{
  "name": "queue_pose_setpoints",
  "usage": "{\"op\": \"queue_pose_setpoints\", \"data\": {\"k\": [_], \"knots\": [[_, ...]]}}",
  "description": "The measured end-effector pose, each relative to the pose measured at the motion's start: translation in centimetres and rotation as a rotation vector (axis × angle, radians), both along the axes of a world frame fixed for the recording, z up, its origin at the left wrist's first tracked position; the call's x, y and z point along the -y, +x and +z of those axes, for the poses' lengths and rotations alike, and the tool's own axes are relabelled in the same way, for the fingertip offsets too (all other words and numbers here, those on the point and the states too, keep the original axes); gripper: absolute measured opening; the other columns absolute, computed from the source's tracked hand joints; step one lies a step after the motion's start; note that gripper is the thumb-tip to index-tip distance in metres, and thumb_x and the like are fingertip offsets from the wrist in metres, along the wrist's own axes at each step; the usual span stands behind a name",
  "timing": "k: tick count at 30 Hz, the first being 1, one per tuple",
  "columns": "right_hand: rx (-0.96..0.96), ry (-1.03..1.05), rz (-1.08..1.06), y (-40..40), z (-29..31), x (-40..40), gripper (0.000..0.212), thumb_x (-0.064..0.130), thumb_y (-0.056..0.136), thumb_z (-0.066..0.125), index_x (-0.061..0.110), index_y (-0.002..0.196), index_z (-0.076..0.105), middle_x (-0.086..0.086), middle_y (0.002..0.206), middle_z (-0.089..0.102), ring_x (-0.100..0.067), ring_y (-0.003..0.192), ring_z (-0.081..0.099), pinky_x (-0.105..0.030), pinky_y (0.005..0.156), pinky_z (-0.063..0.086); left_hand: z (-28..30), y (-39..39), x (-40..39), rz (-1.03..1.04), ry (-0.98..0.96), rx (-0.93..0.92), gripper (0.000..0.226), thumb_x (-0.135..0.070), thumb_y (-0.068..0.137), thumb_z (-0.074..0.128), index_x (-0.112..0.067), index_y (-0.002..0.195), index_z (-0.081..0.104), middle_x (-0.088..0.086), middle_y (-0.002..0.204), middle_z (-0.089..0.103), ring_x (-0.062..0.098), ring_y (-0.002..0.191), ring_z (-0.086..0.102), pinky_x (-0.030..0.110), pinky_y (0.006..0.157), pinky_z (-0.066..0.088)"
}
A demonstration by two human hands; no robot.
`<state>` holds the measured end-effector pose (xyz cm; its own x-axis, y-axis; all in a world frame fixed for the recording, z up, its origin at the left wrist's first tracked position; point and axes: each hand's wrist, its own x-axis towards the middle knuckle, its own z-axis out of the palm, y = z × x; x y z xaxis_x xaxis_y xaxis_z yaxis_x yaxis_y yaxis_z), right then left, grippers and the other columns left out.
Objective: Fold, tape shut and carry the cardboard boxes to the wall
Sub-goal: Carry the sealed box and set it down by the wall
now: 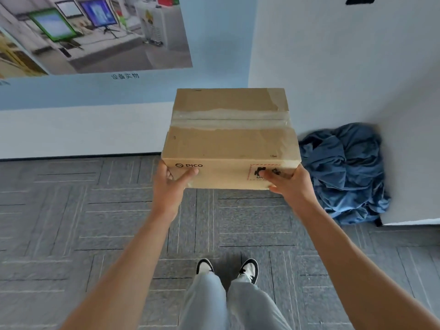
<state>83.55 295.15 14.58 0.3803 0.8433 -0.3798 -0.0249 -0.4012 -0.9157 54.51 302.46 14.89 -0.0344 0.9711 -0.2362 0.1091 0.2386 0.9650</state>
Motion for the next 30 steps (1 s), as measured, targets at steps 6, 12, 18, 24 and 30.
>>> {"op": "queue_pose_setpoints", "data": {"k": [6,12,18,24,30], "knots": [[-0.006,-0.061,-0.019,1.7,-11.9,-7.4,0.075,0.039,0.059,0.096,0.018,0.124,0.066,0.004,0.106,0.08,-0.015,0.1,0.077,-0.048,0.088,0.064,-12.6,1.8,-7.2,0.026,-0.073,0.025,0.06,-0.012,0.078,0.089,-0.027,0.126,0.057,-0.008,0.121,0.072,0.016,0.121,0.065,0.06,0.106,0.05],[0.002,-0.075,-0.024,2.0,-29.1,-13.8,0.05,0.017,0.075,0.093,0.019,0.118,0.068,0.008,0.101,0.08,-0.013,0.098,0.077,-0.037,0.081,0.065,-30.4,2.3,-13.9,-0.018,-0.058,-0.013,0.059,-0.014,0.08,0.088,-0.028,0.129,0.059,-0.008,0.123,0.072,0.013,0.119,0.066,0.06,0.105,0.05],[0.024,-0.051,-0.035,2.5,-45.1,-19.0,0.056,0.025,0.074,0.094,0.022,0.122,0.064,0.008,0.101,0.08,-0.014,0.093,0.078,-0.039,0.078,0.066,-46.1,3.0,-20.3,-0.06,-0.027,-0.051,0.058,-0.024,0.077,0.09,-0.026,0.126,0.059,-0.007,0.12,0.072,0.015,0.114,0.068,0.056,0.1,0.055],[0.026,0.008,-0.032,3.3,-55.6,-23.3,0.063,0.029,0.072,0.095,0.021,0.125,0.062,0.005,0.101,0.08,-0.014,0.092,0.078,-0.04,0.082,0.066,-56.7,3.5,-24.3,-0.095,0.023,-0.104,0.076,-0.062,0.064,0.09,-0.035,0.127,0.057,-0.012,0.12,0.072,0.016,0.115,0.069,0.051,0.1,0.056],[0.025,0.04,0.017,5.0,-62.2,-26.3,0.076,0.037,0.065,0.097,0.018,0.13,0.062,0.002,0.11,0.08,-0.019,0.101,0.077,-0.048,0.088,0.064,-63.0,4.5,-25.9,-0.075,0.056,-0.076,0.06,-0.049,0.072,0.089,-0.037,0.122,0.058,-0.01,0.117,0.072,0.018,0.109,0.071,0.042,0.091,0.061]]}}
